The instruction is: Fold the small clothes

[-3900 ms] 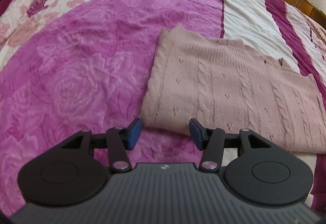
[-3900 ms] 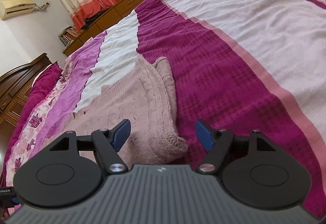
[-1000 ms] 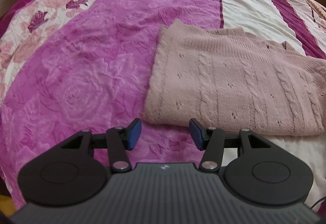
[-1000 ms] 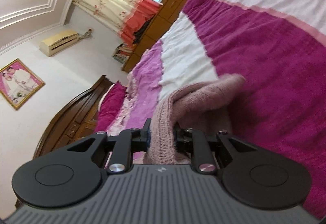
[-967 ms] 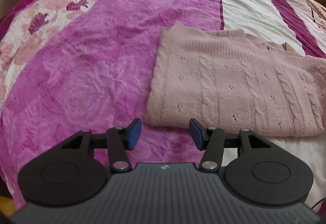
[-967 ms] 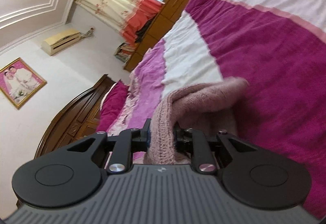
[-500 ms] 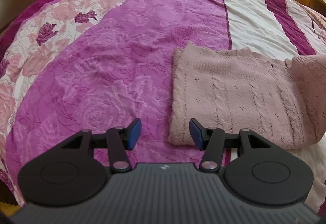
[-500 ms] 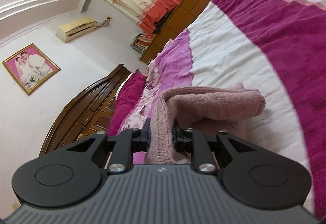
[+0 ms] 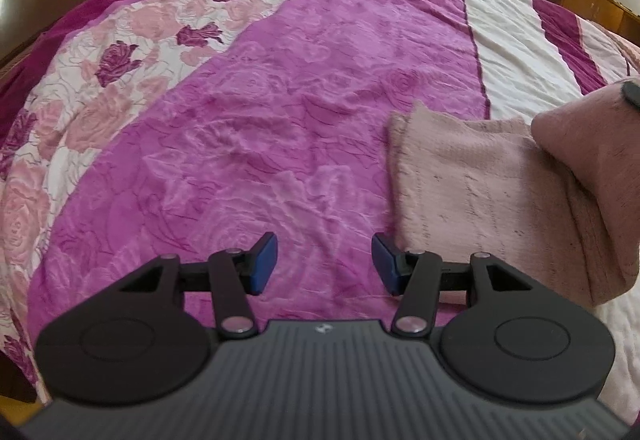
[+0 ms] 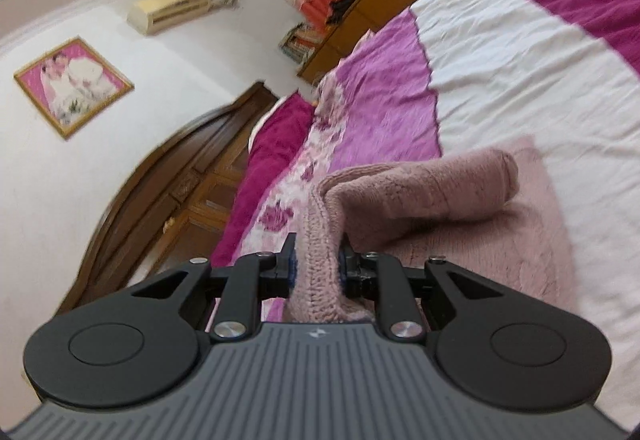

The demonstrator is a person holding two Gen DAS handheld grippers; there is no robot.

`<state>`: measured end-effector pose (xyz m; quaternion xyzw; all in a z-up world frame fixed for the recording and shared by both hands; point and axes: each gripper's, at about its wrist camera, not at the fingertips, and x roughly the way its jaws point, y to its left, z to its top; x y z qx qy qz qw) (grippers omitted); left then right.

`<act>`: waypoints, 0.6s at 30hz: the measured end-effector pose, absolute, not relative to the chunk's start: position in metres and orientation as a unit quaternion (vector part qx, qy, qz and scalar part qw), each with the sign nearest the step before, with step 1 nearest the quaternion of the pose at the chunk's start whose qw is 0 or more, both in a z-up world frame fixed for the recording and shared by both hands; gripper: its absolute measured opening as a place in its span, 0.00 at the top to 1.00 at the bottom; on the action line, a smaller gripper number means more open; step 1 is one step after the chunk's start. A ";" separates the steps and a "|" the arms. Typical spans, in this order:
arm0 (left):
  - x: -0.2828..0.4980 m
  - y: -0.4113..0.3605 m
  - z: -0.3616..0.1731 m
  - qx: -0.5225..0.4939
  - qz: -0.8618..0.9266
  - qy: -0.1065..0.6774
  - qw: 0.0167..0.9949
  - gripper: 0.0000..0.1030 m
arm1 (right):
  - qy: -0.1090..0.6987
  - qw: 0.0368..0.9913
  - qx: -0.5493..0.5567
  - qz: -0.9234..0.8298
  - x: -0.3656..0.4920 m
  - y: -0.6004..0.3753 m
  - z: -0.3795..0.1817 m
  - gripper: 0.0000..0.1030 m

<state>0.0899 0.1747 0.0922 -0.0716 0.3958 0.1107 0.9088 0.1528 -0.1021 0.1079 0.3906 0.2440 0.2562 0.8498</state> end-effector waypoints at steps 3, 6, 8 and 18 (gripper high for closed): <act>0.086 0.186 0.088 -0.083 0.118 0.396 0.907 0.48 | 0.262 0.850 0.373 0.265 0.154 -0.073 0.101 0.80; 0.082 0.194 0.082 -0.093 0.122 0.400 0.904 0.48 | 0.286 0.850 0.351 0.270 0.155 -0.043 0.089 0.80; 0.080 0.198 0.079 -0.097 0.125 0.402 0.902 0.48 | 0.300 0.855 0.324 0.270 0.156 -0.023 0.081 0.80; 0.075 0.213 0.086 -0.108 0.131 0.385 0.907 0.48 | 0.347 0.869 0.242 0.257 0.160 0.036 0.049 0.56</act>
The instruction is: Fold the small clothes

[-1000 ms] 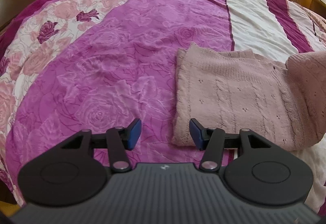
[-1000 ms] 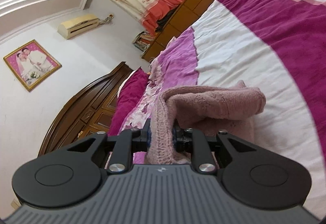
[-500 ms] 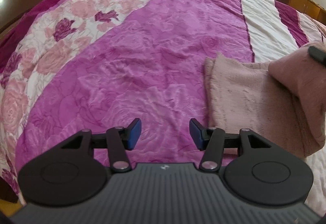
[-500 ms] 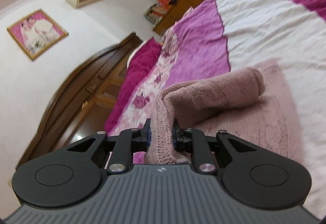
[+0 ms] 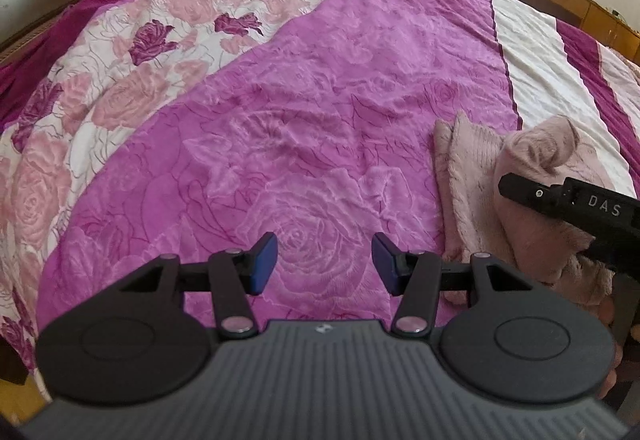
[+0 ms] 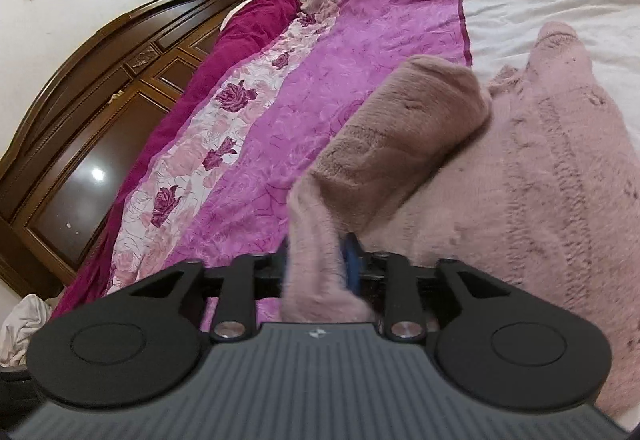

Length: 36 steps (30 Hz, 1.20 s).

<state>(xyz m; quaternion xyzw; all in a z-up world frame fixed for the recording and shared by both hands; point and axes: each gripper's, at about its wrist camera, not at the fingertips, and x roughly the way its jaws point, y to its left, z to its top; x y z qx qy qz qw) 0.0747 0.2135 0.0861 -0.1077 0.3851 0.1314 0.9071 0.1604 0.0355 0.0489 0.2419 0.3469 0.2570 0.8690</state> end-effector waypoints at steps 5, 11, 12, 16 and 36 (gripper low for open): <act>0.077 0.213 0.088 -0.110 0.126 0.381 0.909 0.48 | 0.341 0.862 0.237 0.293 0.151 0.039 0.059 0.41; 0.084 0.205 0.095 -0.105 0.108 0.373 0.915 0.48 | 0.326 0.867 0.221 0.305 0.125 0.018 0.076 0.41; 0.086 0.203 0.097 -0.107 0.103 0.372 0.916 0.48 | 0.324 0.869 0.220 0.303 0.121 0.013 0.079 0.41; 0.098 0.195 0.102 -0.122 0.078 0.364 0.920 0.48 | 0.309 0.882 0.219 0.280 0.108 -0.016 0.087 0.40; 0.218 0.162 0.070 -0.138 -0.004 0.388 0.911 0.48 | 0.311 0.898 0.283 0.131 0.103 -0.124 0.065 0.39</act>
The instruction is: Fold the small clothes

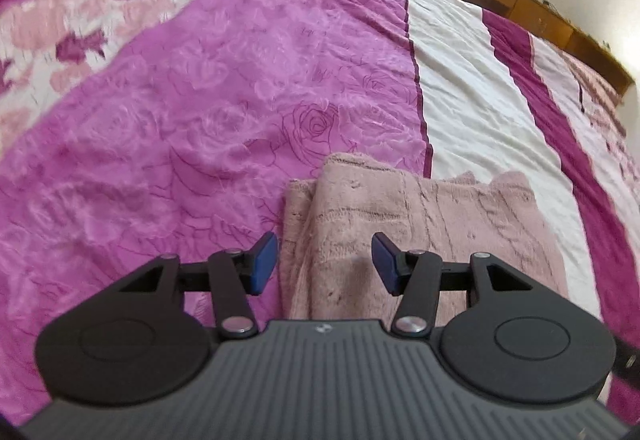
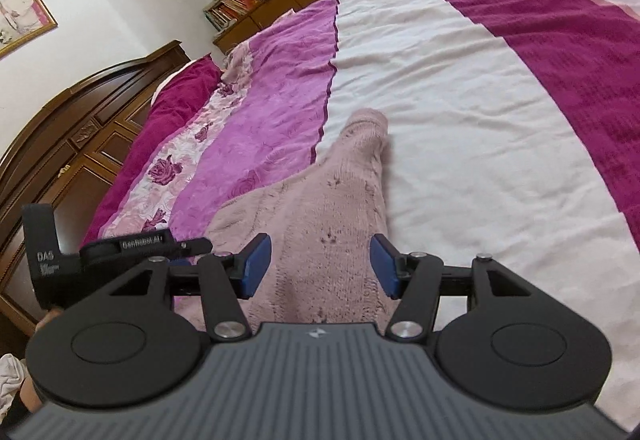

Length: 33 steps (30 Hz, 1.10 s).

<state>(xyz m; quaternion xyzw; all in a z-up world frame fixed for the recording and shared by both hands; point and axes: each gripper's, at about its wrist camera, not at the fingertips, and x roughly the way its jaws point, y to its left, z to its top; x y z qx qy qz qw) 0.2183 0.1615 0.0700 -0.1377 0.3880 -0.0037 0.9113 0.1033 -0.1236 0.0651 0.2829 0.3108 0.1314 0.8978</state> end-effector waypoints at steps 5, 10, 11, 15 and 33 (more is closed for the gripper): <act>0.236 0.163 0.066 -0.116 -0.017 0.402 0.908 0.48 | 0.315 0.896 0.282 0.132 0.110 -0.113 0.058 0.39; 0.246 0.166 0.061 -0.122 -0.039 0.412 0.902 0.48 | 0.324 0.894 0.283 0.126 0.112 -0.110 0.049 0.38; 0.248 0.166 0.061 -0.126 -0.043 0.412 0.901 0.48 | 0.323 0.894 0.283 0.126 0.113 -0.110 0.048 0.37; 0.253 0.165 0.058 -0.136 -0.041 0.413 0.900 0.48 | 0.322 0.895 0.282 0.128 0.115 -0.109 0.045 0.34; 0.216 0.177 0.061 -0.141 -0.062 0.362 0.919 0.80 | 0.320 0.896 0.277 0.132 0.115 -0.111 0.043 0.30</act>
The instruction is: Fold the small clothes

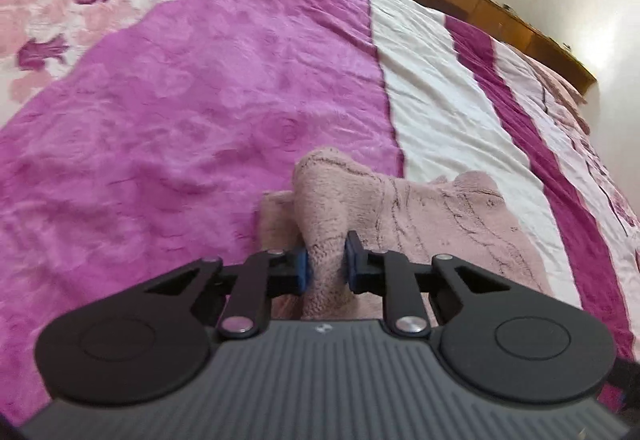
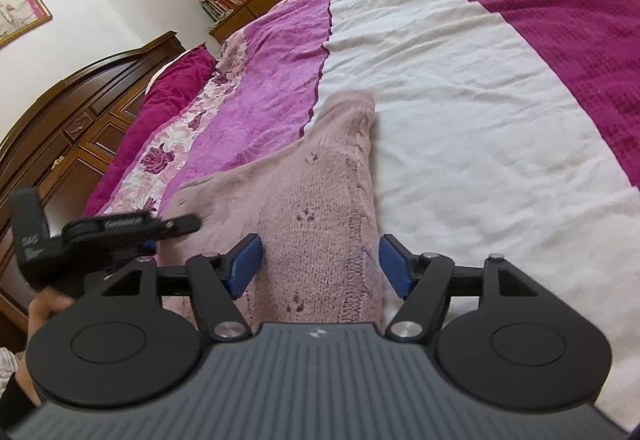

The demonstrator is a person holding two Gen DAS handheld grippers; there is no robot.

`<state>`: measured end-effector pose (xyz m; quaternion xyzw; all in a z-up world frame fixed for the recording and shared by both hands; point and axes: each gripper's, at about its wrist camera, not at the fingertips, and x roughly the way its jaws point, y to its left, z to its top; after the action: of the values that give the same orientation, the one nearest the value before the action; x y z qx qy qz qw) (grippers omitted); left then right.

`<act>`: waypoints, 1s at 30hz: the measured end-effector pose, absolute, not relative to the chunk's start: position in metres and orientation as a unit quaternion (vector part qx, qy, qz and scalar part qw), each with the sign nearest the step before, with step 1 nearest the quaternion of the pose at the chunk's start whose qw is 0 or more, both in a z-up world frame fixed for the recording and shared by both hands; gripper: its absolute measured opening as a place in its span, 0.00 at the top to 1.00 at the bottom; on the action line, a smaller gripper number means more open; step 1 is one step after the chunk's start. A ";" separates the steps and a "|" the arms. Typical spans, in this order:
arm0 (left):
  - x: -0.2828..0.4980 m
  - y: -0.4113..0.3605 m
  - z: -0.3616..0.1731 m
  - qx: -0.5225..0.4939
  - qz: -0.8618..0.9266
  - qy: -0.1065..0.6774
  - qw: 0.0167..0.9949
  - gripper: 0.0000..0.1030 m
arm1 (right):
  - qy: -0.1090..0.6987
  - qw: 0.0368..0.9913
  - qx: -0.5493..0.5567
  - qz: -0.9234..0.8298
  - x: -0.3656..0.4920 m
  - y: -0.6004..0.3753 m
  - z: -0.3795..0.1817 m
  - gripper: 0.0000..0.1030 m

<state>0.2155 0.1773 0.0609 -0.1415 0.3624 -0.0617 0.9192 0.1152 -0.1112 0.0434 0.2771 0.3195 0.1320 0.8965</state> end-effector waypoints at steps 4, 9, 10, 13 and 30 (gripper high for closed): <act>0.219 0.189 0.048 -0.142 -0.037 0.382 0.912 0.80 | 0.323 0.895 0.273 0.142 0.117 -0.105 0.040 0.30; 0.231 0.177 0.043 -0.107 -0.023 0.384 0.917 0.79 | 0.326 0.899 0.258 0.141 0.114 -0.098 0.037 0.30; 0.232 0.174 0.044 -0.101 -0.021 0.387 0.916 0.79 | 0.327 0.898 0.259 0.140 0.113 -0.098 0.037 0.30; 0.225 0.174 0.050 -0.096 -0.020 0.388 0.916 0.75 | 0.329 0.897 0.259 0.139 0.112 -0.098 0.037 0.30; 0.145 0.168 0.058 -0.069 -0.063 0.432 0.897 0.39 | 0.336 0.901 0.237 0.140 0.099 -0.087 0.046 0.30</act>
<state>0.1451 0.1680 0.0580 -0.0694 0.4317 -0.0631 0.8971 0.0990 -0.0873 0.0458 0.2368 0.3359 0.1399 0.9008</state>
